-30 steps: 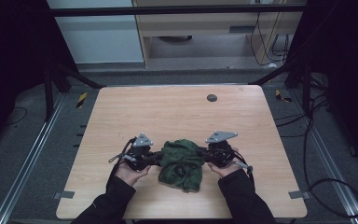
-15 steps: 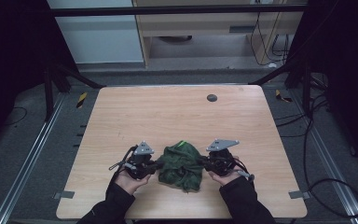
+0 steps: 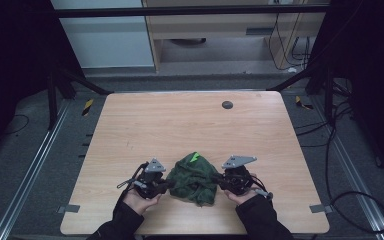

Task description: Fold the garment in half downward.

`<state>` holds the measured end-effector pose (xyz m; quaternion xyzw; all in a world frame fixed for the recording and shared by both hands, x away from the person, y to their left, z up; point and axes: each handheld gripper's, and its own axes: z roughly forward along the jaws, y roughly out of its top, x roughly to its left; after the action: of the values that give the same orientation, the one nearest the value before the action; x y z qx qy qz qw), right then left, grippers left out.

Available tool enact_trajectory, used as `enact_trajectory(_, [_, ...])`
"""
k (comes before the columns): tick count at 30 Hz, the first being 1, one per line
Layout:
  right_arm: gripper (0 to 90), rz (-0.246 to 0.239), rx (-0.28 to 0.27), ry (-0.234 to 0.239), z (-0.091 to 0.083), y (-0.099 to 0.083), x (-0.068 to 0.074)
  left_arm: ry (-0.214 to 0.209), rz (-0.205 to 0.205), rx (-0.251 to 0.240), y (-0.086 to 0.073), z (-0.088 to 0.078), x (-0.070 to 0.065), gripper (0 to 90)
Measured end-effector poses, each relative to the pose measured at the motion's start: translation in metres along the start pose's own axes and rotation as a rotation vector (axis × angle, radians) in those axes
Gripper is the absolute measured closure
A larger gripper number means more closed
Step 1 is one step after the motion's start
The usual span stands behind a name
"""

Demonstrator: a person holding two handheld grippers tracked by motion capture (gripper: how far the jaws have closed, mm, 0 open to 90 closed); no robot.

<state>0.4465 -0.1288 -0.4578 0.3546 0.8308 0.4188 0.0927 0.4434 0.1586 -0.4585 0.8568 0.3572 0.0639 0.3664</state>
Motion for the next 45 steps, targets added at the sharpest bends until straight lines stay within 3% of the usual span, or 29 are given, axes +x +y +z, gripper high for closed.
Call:
enact_trajectory(13, [83.0, 0.003, 0.054, 0.013, 0.012, -0.013, 0.004, -0.001, 0.019, 0.045, -0.007, 0.010, -0.007, 88.6])
enact_trajectory(21, [80.5, 0.009, 0.068, 0.010, 0.016, -0.015, 0.005, 0.007, 0.015, 0.035, -0.008, 0.009, -0.007, 86.7])
enact_trajectory(28, [75.4, 0.010, 0.027, 0.002, 0.006, -0.010, 0.005, 0.026, -0.004, -0.003, -0.008, -0.002, -0.006, 79.7])
enact_trajectory(45, [72.7, 0.016, -0.061, -0.033, -0.015, 0.003, 0.000, 0.057, -0.034, -0.097, 0.004, -0.030, 0.002, 76.4])
